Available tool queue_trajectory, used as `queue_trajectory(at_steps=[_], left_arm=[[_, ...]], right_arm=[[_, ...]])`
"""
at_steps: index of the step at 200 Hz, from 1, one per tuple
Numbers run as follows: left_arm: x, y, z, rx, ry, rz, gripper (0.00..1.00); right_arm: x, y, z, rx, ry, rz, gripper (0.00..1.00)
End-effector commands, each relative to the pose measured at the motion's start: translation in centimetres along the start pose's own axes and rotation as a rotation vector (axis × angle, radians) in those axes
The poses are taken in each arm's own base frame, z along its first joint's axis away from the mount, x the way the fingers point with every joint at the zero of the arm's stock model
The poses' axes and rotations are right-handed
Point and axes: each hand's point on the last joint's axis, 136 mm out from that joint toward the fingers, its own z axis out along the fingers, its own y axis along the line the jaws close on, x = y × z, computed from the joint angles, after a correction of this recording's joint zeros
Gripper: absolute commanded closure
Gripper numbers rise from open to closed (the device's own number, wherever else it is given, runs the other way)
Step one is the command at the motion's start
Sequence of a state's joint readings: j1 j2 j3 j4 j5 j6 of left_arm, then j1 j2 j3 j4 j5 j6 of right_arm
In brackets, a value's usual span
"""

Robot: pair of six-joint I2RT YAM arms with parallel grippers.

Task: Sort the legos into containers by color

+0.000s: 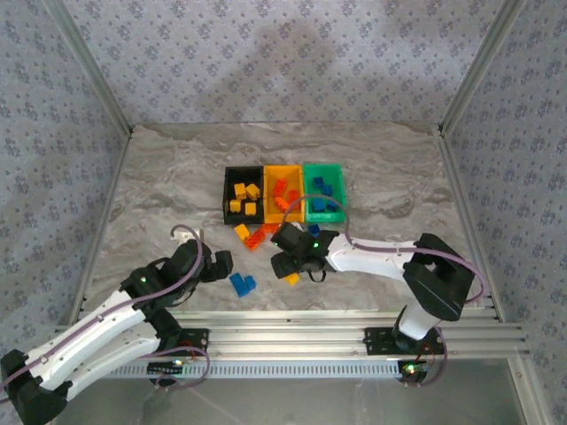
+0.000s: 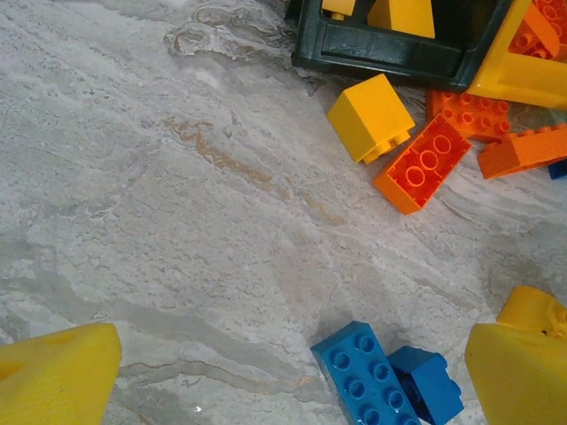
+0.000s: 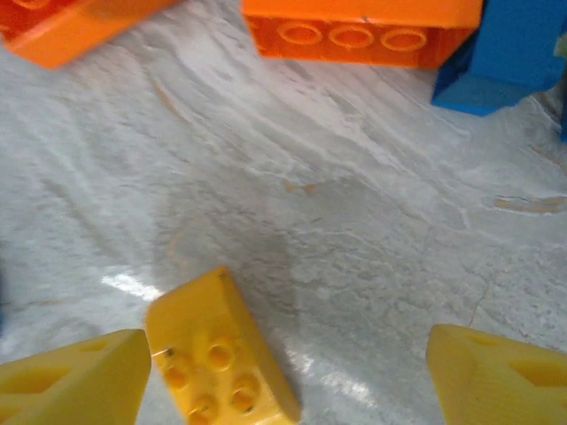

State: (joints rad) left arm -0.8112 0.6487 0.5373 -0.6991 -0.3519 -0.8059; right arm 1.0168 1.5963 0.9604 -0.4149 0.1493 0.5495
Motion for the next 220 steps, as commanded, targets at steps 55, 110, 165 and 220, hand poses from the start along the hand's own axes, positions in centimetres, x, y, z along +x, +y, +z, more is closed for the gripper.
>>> queue_trajectory(at_steps=[55,110,165,220], left_arm=[[0.0,0.4,0.1,-0.006,-0.011,-0.024,0.0],[0.0,0.5,0.2,-0.008,-0.01,-0.026,0.0],[-0.1,0.5,0.2,-0.011,-0.013,-0.025,0.0],[0.5,0.8,0.7,-0.022,0.004,-0.032,0.0]], right_arm=[[2.3,1.3,1.9,-0.019,0.161,-0.222,0.22],[3.9,1.0,3.0,0.032,0.223,-0.258,0.44],[1.1,1.8,0.6,-0.059,0.107,-0.193,0.63],[-9.8,4.9,-4.9,-0.185,-0.162,-0.16,0.63]])
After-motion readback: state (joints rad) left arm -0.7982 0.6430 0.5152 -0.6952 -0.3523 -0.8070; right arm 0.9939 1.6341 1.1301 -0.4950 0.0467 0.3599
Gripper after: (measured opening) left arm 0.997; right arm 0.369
